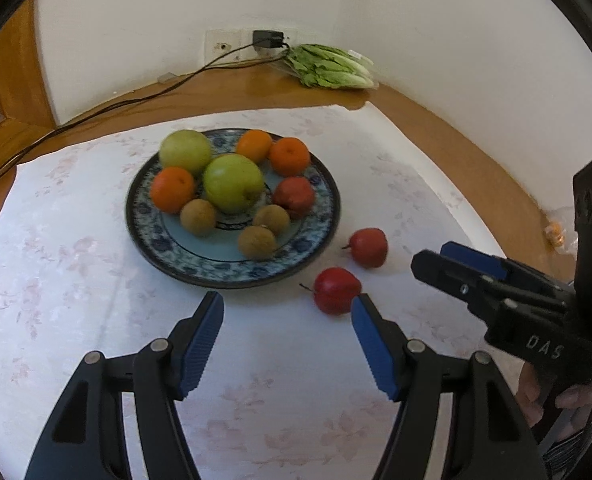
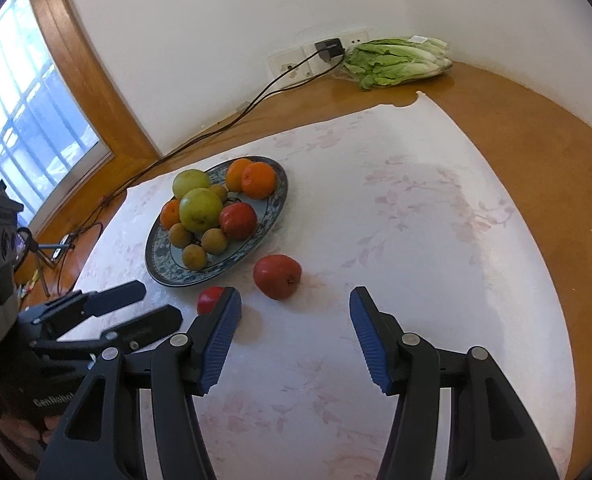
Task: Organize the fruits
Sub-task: 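Grasp a red pomegranate with the left tool while the right tool grasps another pomegranate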
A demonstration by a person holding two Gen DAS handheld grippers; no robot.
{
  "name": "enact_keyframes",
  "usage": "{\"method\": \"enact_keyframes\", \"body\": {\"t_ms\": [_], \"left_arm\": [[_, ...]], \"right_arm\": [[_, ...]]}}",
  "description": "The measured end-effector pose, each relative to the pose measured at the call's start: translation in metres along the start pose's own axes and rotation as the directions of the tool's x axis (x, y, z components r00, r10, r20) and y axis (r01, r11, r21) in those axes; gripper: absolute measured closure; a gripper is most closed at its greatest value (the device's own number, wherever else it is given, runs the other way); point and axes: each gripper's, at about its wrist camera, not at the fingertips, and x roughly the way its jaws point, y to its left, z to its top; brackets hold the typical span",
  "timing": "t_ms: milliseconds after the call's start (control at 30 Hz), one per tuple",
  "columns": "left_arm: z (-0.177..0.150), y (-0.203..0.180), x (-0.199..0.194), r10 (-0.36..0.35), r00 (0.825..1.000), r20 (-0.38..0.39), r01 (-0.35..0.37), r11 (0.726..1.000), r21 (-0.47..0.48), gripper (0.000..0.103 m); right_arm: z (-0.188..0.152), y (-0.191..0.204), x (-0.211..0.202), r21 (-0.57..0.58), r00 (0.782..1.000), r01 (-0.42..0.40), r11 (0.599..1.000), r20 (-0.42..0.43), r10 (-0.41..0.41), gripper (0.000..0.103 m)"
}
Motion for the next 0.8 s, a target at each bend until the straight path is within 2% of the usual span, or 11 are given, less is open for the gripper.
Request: {"method": "enact_keyframes", "body": {"t_ms": [367, 667, 733, 800], "left_arm": [[0.000, -0.022, 0.023, 0.005, 0.999, -0.036, -0.004, 1.000, 0.026, 0.033], [0.000, -0.024, 0.038, 0.007, 0.999, -0.052, -0.006, 1.000, 0.007, 0.055], [0.001, -0.025, 0.038, -0.006, 0.999, -0.043, 0.006, 1.000, 0.008, 0.066], [0.002, -0.025, 0.038, -0.024, 0.999, -0.043, 0.024, 1.000, 0.007, 0.072]], "right_arm": [[-0.004, -0.012, 0.001, 0.042, 1.000, -0.003, 0.999, -0.016, 0.004, 0.045], [-0.007, -0.022, 0.003, 0.069, 1.000, 0.002, 0.998, -0.024, -0.001, 0.045], [-0.007, -0.022, 0.005, 0.070, 1.000, 0.001, 0.998, -0.027, 0.001, 0.045], [-0.007, -0.021, 0.005, 0.070, 1.000, 0.001, 0.998, -0.030, 0.001, 0.045]]}}
